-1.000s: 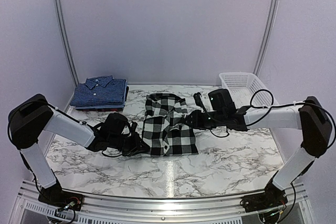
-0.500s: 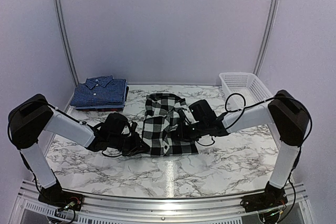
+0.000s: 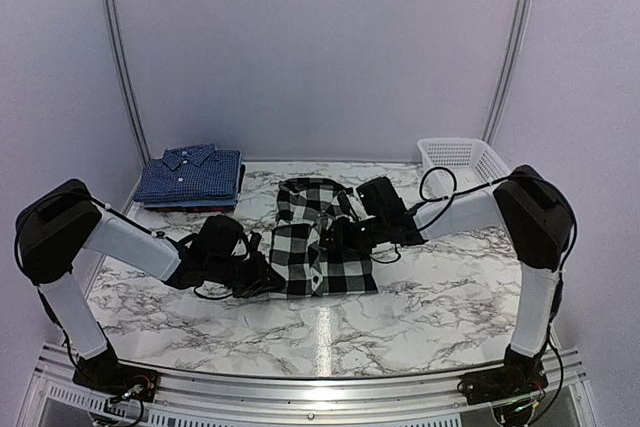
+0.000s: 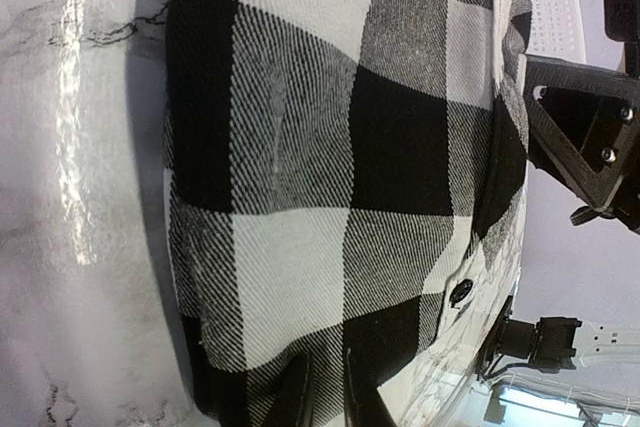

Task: Fold and stack the long sleeve shirts
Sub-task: Smooth out the 2/3-rectangle-folded shirt at the center of the board.

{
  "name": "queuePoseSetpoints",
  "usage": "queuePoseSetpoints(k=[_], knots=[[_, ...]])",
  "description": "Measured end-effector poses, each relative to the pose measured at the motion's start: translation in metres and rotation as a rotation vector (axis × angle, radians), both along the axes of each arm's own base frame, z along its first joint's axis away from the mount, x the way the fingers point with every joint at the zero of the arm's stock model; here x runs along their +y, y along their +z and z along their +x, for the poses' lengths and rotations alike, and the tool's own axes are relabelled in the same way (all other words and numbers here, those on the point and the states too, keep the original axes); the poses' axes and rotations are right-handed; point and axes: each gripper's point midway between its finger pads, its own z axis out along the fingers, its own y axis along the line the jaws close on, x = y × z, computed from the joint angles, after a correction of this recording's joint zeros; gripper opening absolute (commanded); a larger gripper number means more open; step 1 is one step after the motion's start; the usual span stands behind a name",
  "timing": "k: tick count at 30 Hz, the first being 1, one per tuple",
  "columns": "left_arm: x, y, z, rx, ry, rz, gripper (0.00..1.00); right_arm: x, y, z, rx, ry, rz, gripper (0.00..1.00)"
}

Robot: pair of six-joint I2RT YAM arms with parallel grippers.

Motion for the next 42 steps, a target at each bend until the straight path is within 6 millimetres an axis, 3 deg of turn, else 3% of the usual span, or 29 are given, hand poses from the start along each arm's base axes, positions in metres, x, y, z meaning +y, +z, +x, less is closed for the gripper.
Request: queuePoseSetpoints(k=[5, 8, 13, 16, 18, 27, 32, 37, 40, 42], knots=[[0.000, 0.000, 0.000, 0.000, 0.000, 0.000, 0.11, -0.005, -0.008, 0.002, 0.008, -0.024, -0.029, 0.37], [0.000, 0.000, 0.000, 0.000, 0.000, 0.000, 0.11, -0.009, -0.009, 0.006, 0.000, -0.044, -0.050, 0.45], [0.000, 0.000, 0.000, 0.000, 0.000, 0.000, 0.11, -0.009, 0.002, 0.021, -0.038, -0.071, -0.095, 0.47], [0.000, 0.000, 0.000, 0.000, 0.000, 0.000, 0.11, -0.005, 0.008, 0.031, -0.066, -0.078, -0.109, 0.43], [0.000, 0.000, 0.000, 0.000, 0.000, 0.000, 0.11, -0.006, 0.007, 0.033, -0.074, -0.085, -0.128, 0.35], [-0.002, 0.011, 0.000, -0.021, -0.010, -0.006, 0.18, -0.028, -0.021, 0.021, -0.048, -0.114, -0.217, 0.23], [-0.019, 0.038, 0.016, -0.100, -0.020, 0.011, 0.22, -0.034, -0.015, 0.016, -0.060, -0.120, -0.207, 0.23], [-0.047, 0.087, 0.043, -0.248, -0.004, 0.091, 0.24, -0.038, -0.009, 0.010, -0.068, -0.108, -0.165, 0.24], [-0.056, 0.101, 0.057, -0.313, 0.020, 0.173, 0.26, -0.036, 0.001, 0.013, -0.088, -0.101, -0.137, 0.34], [-0.058, 0.098, 0.063, -0.330, 0.026, 0.231, 0.26, -0.034, 0.008, 0.014, -0.106, -0.093, -0.122, 0.41]])
